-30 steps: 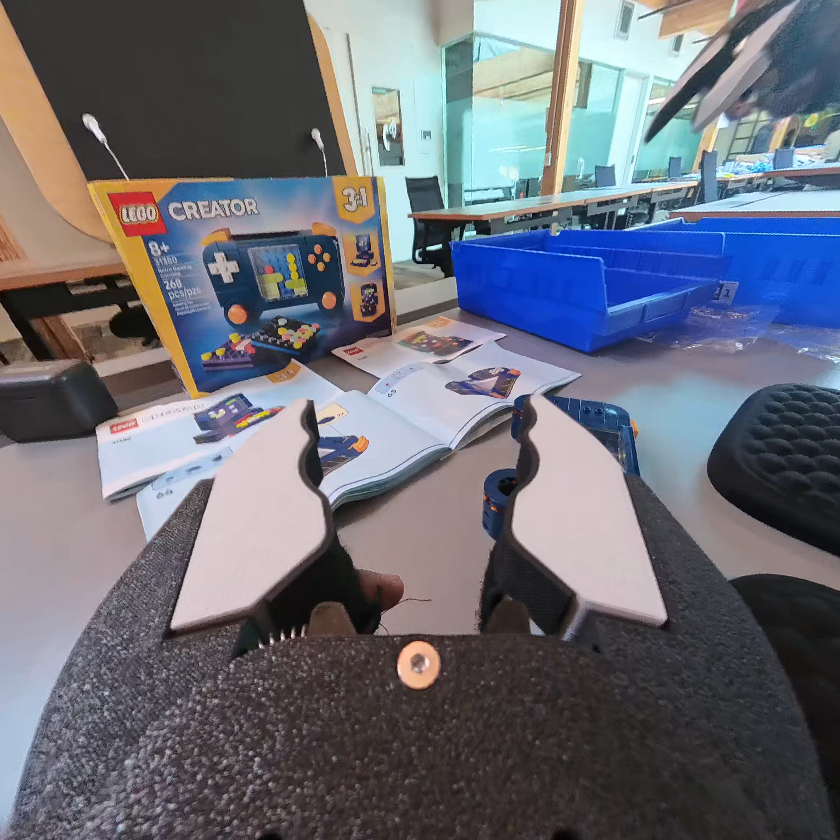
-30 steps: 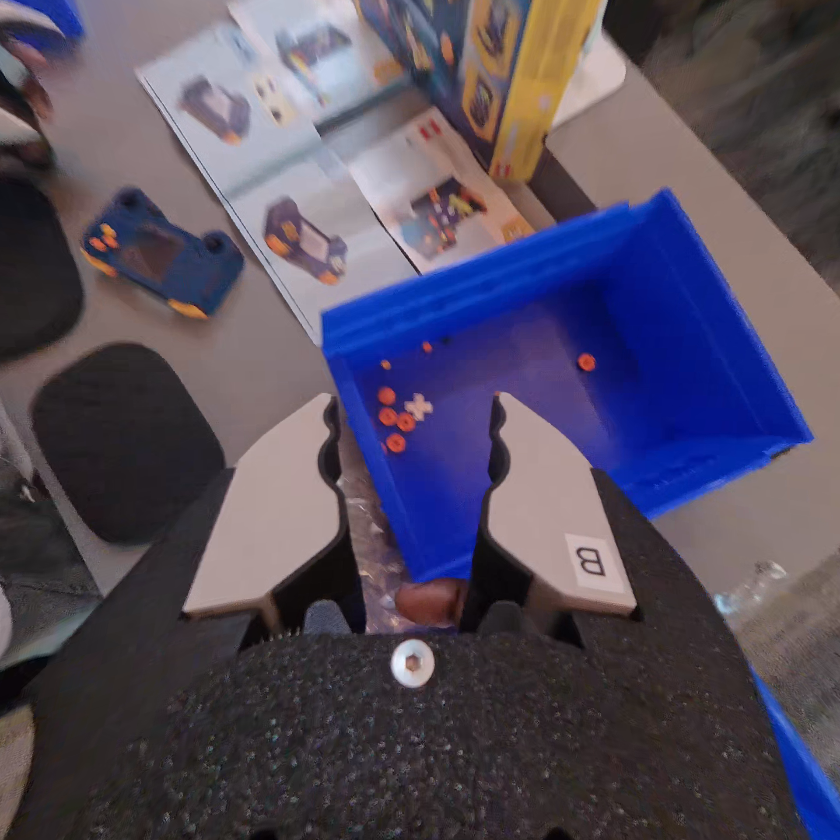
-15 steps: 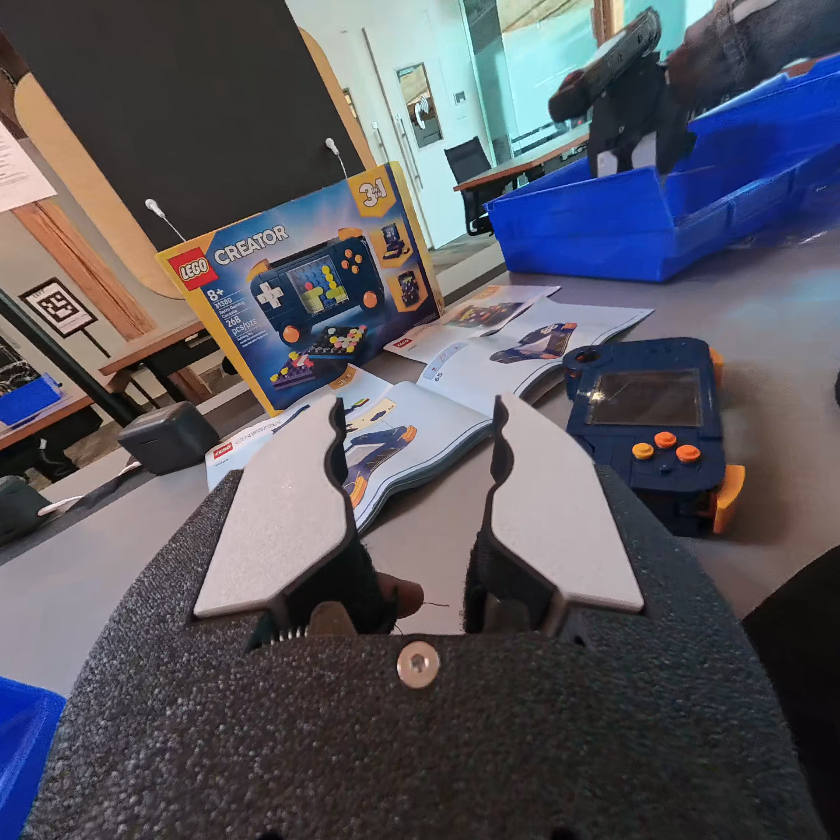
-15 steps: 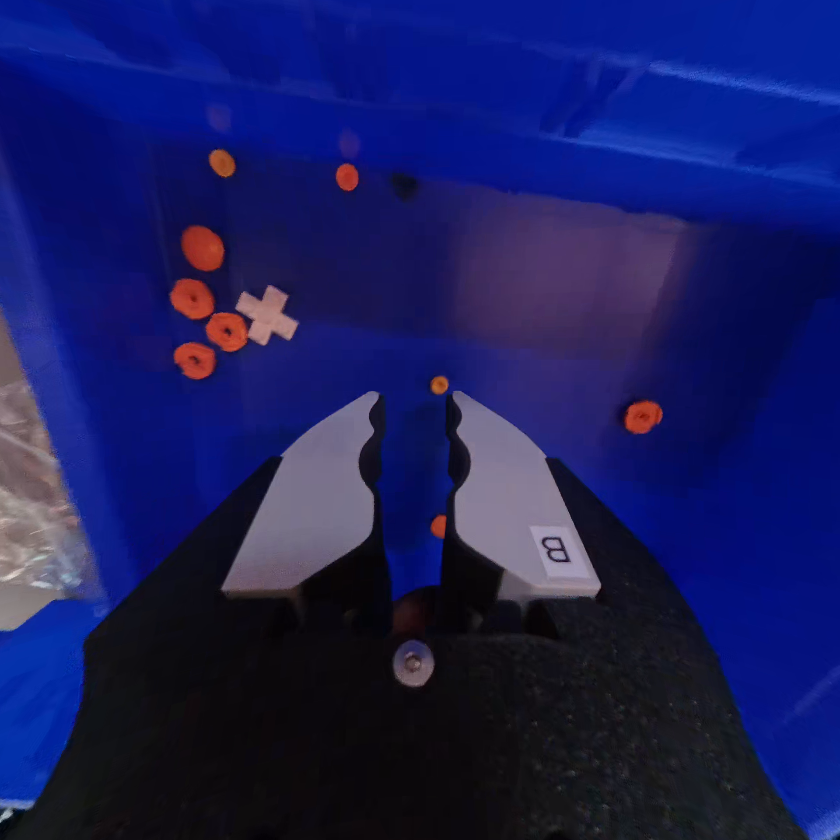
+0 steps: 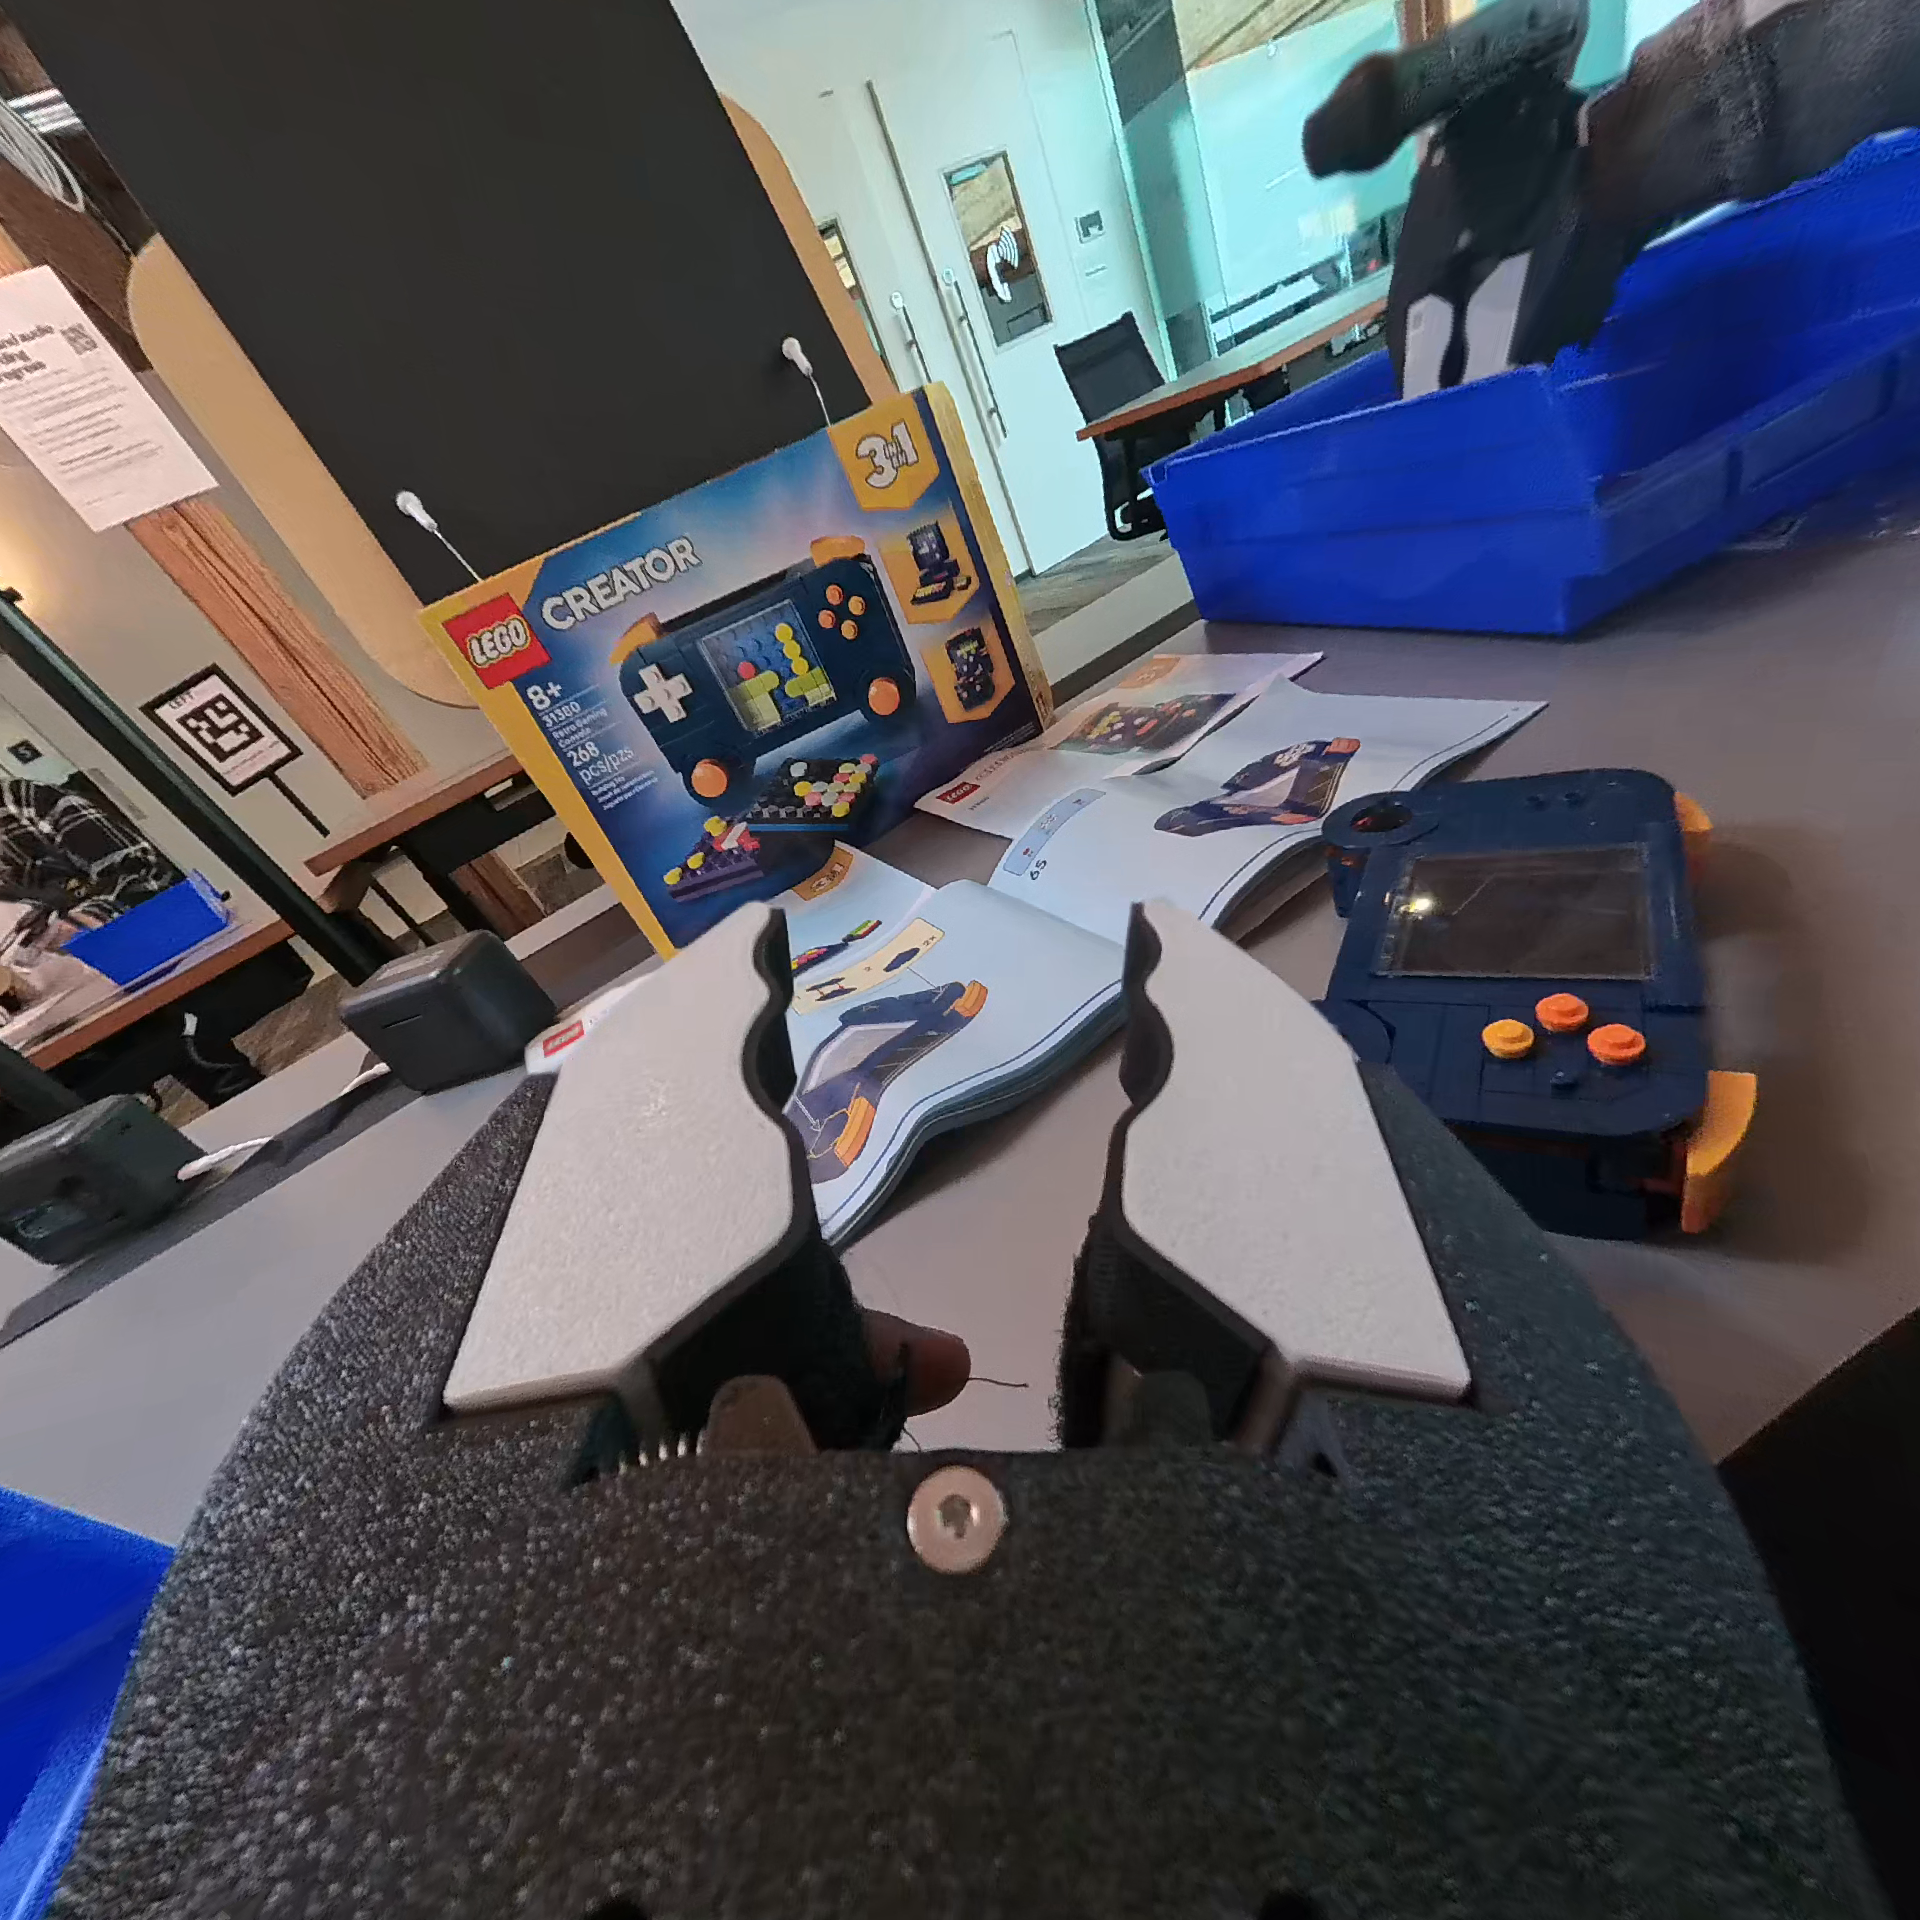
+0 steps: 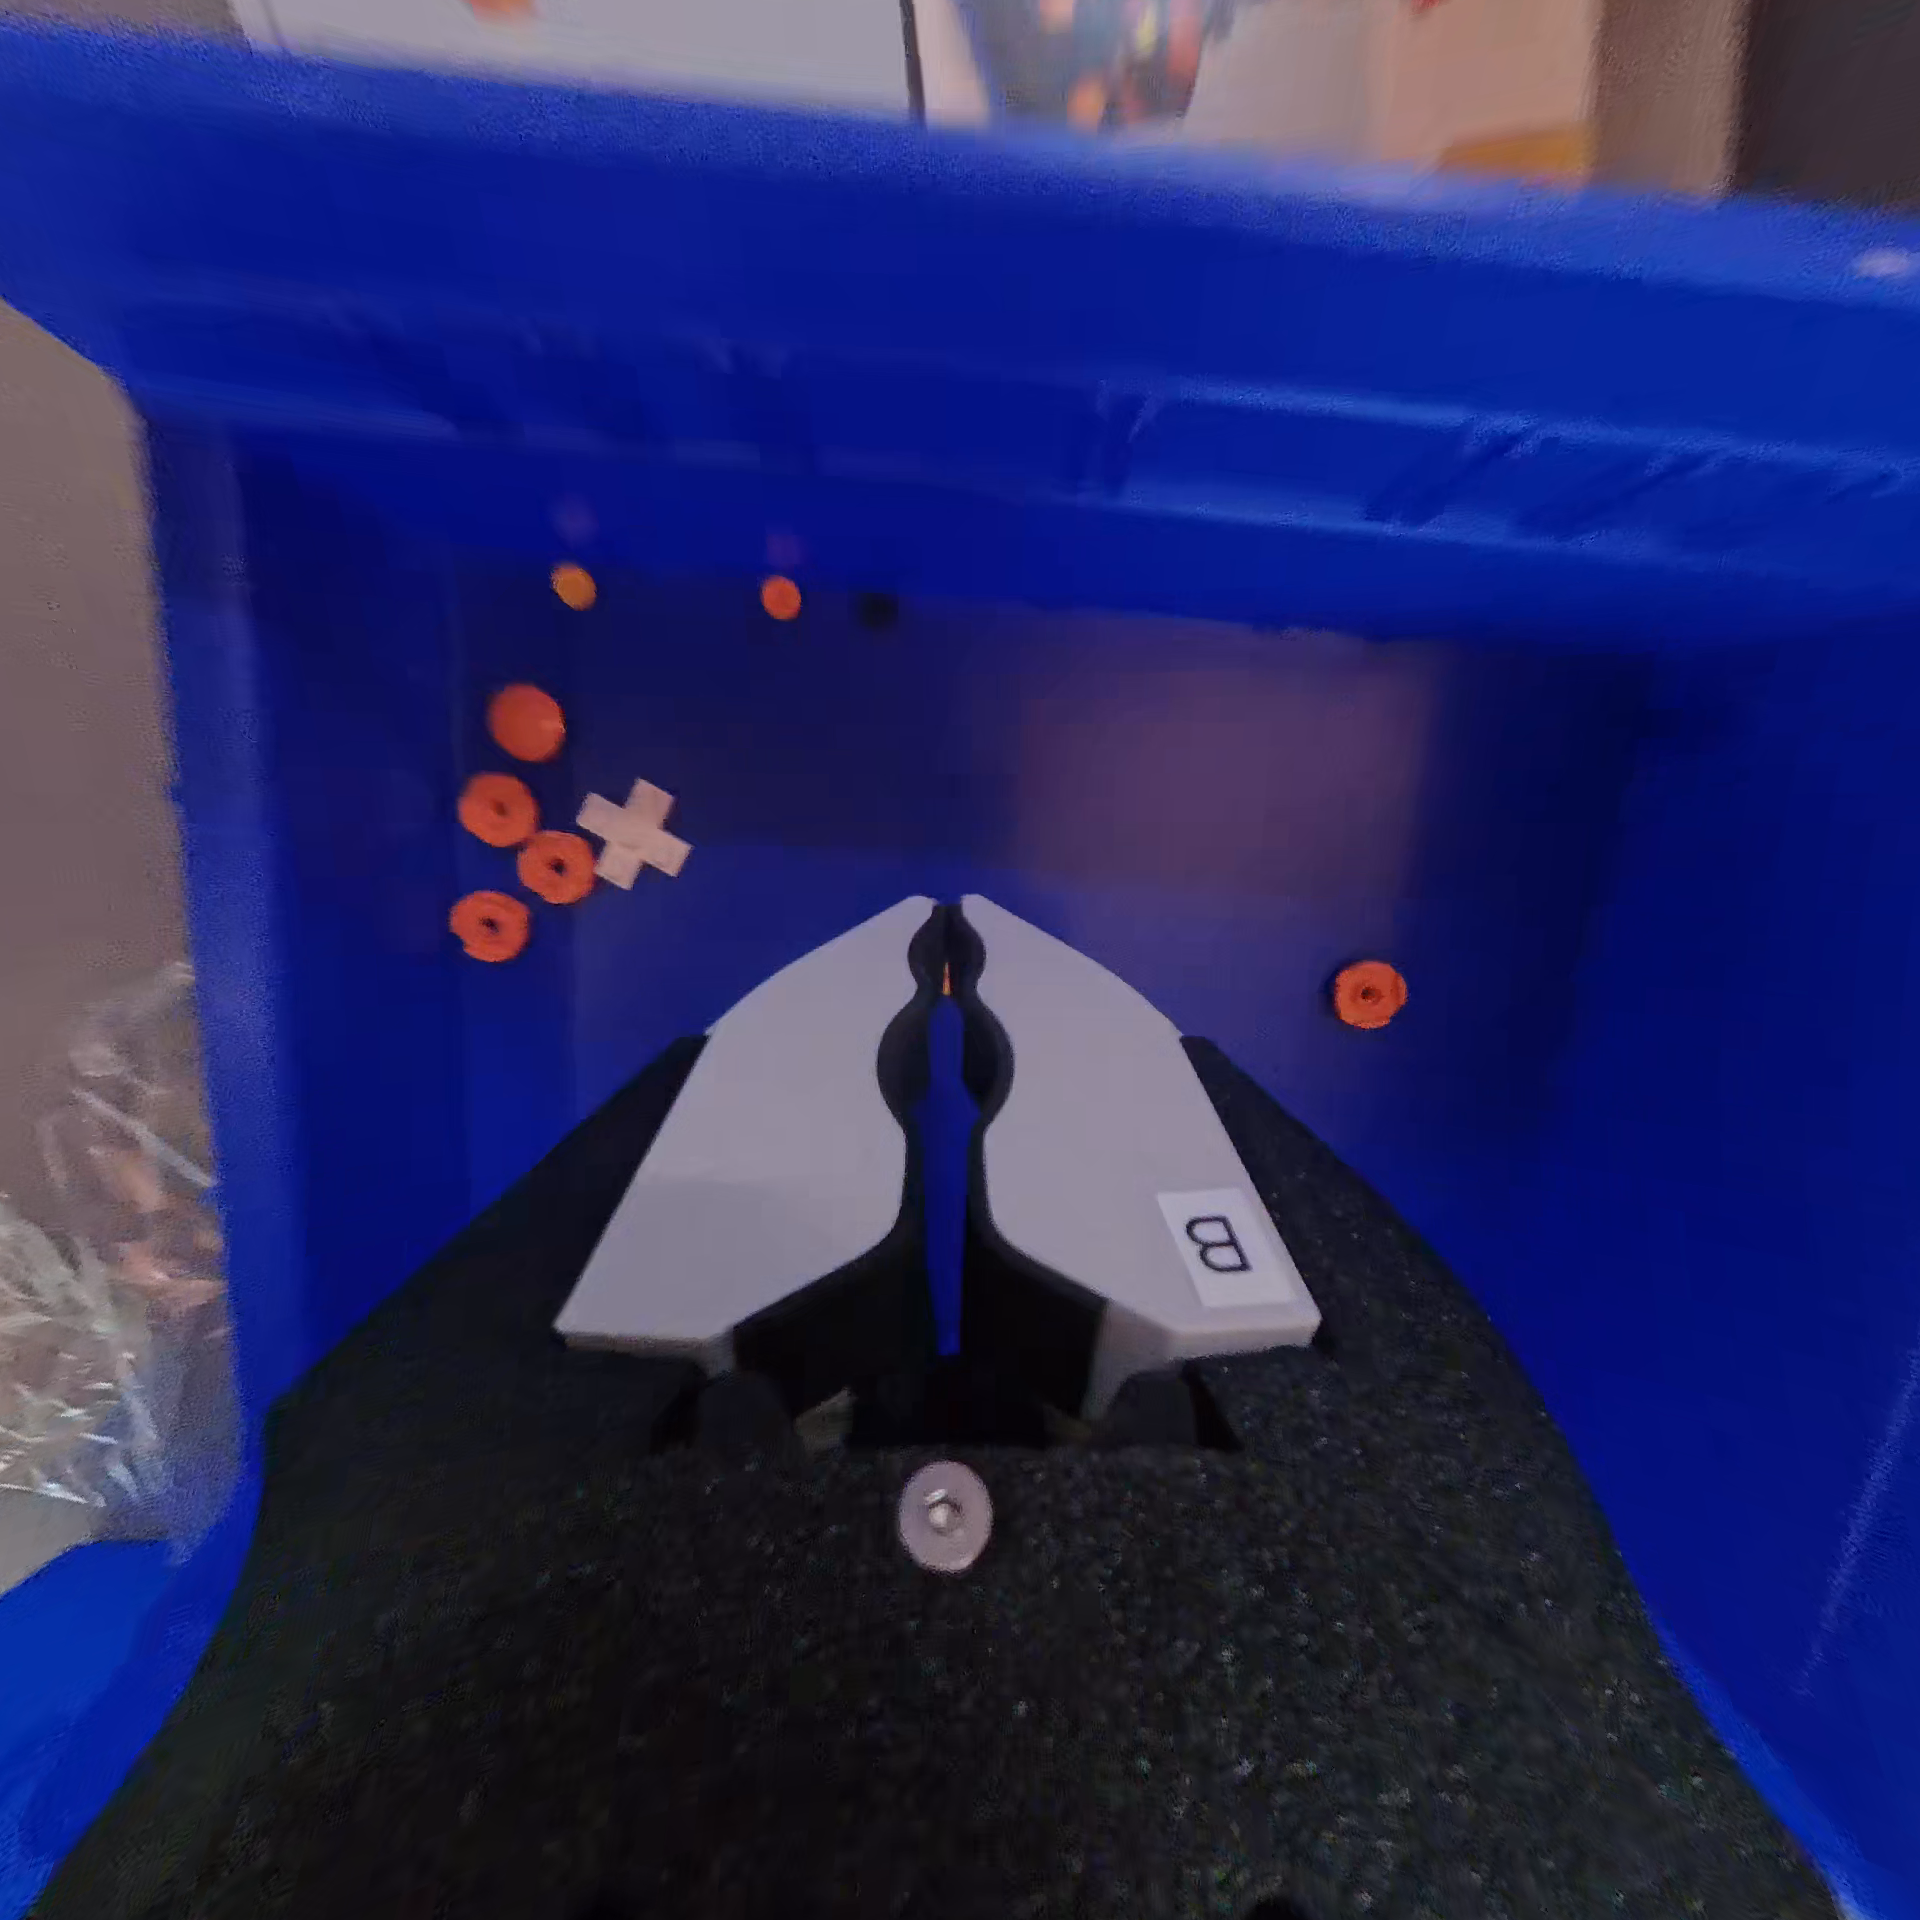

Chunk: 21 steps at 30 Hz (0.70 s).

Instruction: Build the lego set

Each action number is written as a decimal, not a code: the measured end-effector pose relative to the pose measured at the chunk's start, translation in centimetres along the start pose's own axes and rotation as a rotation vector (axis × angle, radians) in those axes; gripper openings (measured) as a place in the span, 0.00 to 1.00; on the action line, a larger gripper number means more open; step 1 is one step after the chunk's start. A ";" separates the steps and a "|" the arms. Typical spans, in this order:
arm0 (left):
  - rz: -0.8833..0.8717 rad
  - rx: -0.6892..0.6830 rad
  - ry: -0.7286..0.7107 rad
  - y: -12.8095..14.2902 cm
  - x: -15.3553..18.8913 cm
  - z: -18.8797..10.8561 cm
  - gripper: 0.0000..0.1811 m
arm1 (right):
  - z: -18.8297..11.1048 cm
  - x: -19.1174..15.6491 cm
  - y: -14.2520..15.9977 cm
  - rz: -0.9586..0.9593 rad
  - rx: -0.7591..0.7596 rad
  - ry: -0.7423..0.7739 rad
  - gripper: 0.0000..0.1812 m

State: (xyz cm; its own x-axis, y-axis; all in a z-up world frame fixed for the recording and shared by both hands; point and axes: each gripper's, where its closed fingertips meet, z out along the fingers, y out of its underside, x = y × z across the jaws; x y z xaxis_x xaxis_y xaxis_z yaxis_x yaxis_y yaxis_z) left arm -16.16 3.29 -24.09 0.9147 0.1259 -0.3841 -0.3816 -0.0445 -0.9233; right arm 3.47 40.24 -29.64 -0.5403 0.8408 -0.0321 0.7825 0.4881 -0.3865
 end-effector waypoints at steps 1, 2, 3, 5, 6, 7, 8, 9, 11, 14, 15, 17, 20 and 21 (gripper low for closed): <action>0.001 0.009 0.000 -0.1 0.0 -0.1 0.34 | -0.9 0.0 -0.4 0.017 0.037 0.002 0.00; 0.003 0.017 0.000 -0.3 0.0 -0.1 0.34 | -1.4 0.0 -0.5 0.041 0.057 0.000 0.00; 0.006 0.023 0.001 -0.4 0.0 -0.1 0.34 | -1.4 -0.1 -0.2 0.066 0.048 -0.012 0.06; 0.012 0.032 0.003 -0.5 0.1 -0.2 0.33 | -0.3 -0.6 1.3 0.082 -0.036 -0.045 0.10; 0.017 0.036 0.004 -0.6 0.1 -0.3 0.33 | 0.4 -0.8 2.0 0.068 -0.086 -0.044 0.10; 0.022 0.038 0.003 -0.7 0.2 -0.3 0.33 | 0.9 -0.5 2.7 0.054 -0.138 -0.018 0.10; 0.026 0.041 0.003 -0.7 0.2 -0.4 0.33 | 1.3 -0.5 2.8 0.034 -0.160 -0.006 0.10; 0.028 0.044 0.003 -0.8 0.2 -0.4 0.33 | 1.6 -0.5 2.6 0.016 -0.163 -0.005 0.10; 0.029 0.048 0.004 -0.9 0.2 -0.4 0.33 | 2.0 -0.5 2.2 0.006 -0.169 -0.006 0.08; 0.027 0.049 0.002 -0.9 0.2 -0.4 0.33 | 2.7 -0.2 3.2 0.009 -0.245 -0.002 0.07; 0.027 0.051 0.001 -0.9 0.2 -0.4 0.33 | 2.9 -0.1 3.4 0.007 -0.258 0.003 0.07; 0.023 0.052 0.002 -0.9 0.2 -0.4 0.33 | 2.8 0.2 3.3 0.011 -0.249 0.015 0.06; 0.012 0.052 0.014 -0.8 0.3 -0.3 0.33 | 2.7 0.3 3.8 0.006 -0.278 0.019 0.04; 0.010 0.051 0.018 -0.8 0.3 -0.3 0.33 | 2.8 0.3 3.8 0.000 -0.282 0.018 0.04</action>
State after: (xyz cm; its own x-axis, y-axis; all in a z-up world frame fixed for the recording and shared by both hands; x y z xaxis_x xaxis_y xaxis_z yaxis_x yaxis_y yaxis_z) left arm -15.56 3.07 -23.48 0.9129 0.1082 -0.3936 -0.3964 0.0054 -0.9181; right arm 5.43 41.71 -33.66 -0.5366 0.8437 -0.0145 0.8392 0.5318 -0.1143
